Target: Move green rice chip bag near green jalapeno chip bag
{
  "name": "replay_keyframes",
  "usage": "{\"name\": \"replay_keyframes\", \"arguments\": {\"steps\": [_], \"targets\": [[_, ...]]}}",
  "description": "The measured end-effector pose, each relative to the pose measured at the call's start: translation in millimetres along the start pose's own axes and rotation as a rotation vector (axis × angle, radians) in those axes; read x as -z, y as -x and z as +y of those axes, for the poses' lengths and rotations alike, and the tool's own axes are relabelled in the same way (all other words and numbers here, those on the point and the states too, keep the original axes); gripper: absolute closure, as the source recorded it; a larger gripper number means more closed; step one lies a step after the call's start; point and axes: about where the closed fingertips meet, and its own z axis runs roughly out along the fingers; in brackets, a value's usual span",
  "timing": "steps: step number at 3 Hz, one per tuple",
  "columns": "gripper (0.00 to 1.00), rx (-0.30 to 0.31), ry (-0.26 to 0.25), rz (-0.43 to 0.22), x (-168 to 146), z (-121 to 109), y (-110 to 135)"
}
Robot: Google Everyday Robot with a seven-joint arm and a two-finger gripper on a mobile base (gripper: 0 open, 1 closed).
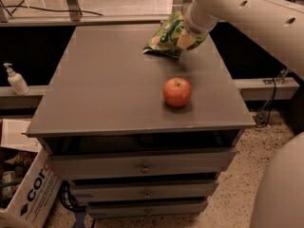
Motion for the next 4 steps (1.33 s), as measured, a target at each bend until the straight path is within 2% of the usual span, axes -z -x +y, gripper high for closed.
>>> {"name": "replay_keyframes", "arguments": {"steps": [2, 3, 4], "targets": [[1.0, -0.05, 0.017, 0.074, 11, -13, -57], [1.0, -0.065, 0.103, 0.101, 5, -7, -70], [1.0, -0.067, 0.225, 0.121, -2, 17, -73]]}}
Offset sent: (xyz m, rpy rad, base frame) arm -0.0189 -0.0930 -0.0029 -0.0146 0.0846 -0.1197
